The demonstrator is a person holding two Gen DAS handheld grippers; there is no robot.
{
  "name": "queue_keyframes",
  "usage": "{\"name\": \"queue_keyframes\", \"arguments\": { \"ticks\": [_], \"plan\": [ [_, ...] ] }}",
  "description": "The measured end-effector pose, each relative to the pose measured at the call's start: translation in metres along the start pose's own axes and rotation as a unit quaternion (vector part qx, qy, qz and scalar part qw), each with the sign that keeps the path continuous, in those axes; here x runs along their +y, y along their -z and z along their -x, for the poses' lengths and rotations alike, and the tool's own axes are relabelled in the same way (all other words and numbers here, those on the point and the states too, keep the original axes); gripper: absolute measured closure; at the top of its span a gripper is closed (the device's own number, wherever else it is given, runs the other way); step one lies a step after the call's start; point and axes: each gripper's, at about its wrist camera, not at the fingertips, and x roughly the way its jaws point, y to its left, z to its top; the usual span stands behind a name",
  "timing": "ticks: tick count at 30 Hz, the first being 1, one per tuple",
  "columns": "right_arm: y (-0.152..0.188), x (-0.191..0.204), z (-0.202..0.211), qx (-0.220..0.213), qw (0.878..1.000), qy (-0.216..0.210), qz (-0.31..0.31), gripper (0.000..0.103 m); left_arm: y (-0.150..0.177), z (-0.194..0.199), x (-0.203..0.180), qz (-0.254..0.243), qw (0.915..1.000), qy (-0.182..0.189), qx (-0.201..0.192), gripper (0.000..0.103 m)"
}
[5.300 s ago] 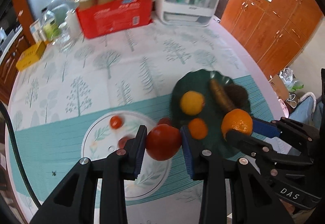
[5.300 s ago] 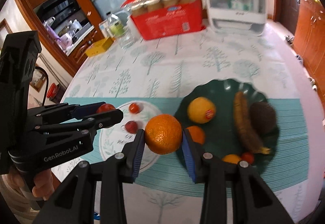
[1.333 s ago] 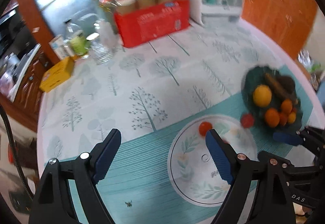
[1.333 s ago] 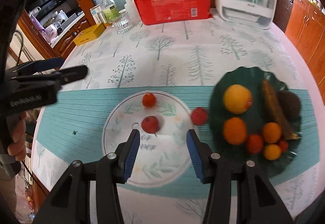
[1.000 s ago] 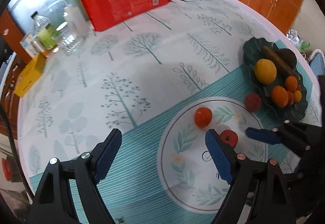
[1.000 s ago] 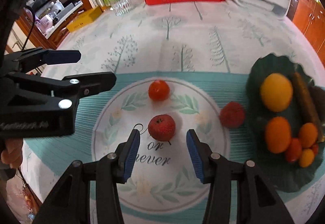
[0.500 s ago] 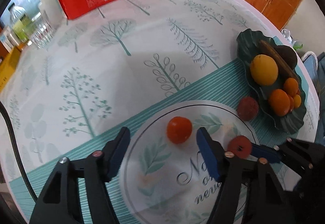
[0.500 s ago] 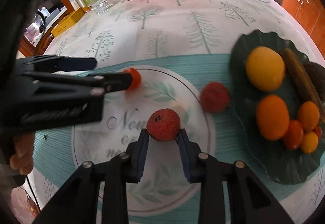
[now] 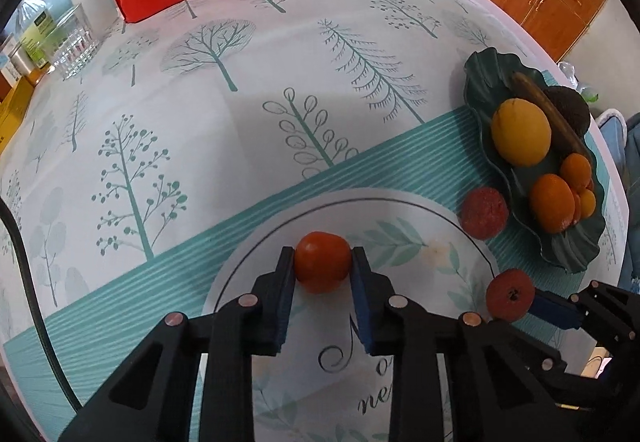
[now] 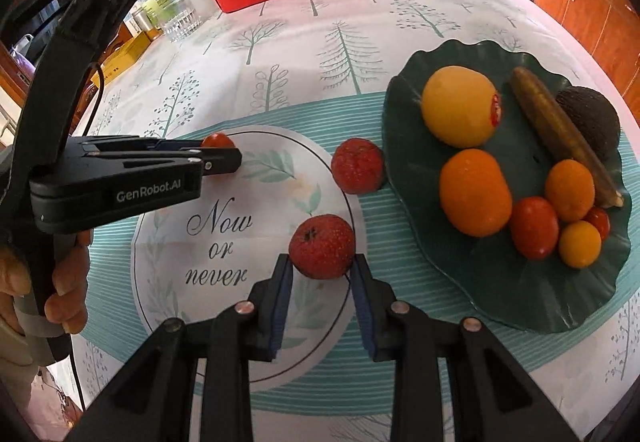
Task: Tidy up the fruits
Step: 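Grasp the red apple with the right tool while the left tool grasps a red tomato, then carry the apple and tomato into the green dish and release both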
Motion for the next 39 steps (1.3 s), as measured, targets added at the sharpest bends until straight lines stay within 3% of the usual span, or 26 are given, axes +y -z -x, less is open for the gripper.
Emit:
{"name": "queue_keyframes", "arguments": {
  "ticks": [8,15,29,39],
  "plan": [
    [0.014,-0.005,0.018,0.004,1.000,-0.017,-0.003,0.073,0.029,0.023,-0.013,0.014,0.9998,0.010,0.007,0.078],
    [0.018,-0.018,0.047,-0.005,0.999,-0.031,0.004,0.073,0.043,0.058,-0.058,-0.006,0.9999,0.016,-0.004,0.078],
    [-0.019,-0.090,0.135,-0.080,0.996,-0.031,0.029,0.073,-0.014,0.136,-0.154,-0.020,0.9951,0.023,-0.094,0.078],
    [-0.054,-0.134,0.164,-0.108,0.992,-0.037,0.061,0.073,-0.049,0.139,-0.194,0.013,0.9930,0.010,-0.117,0.078]
  ]
}}
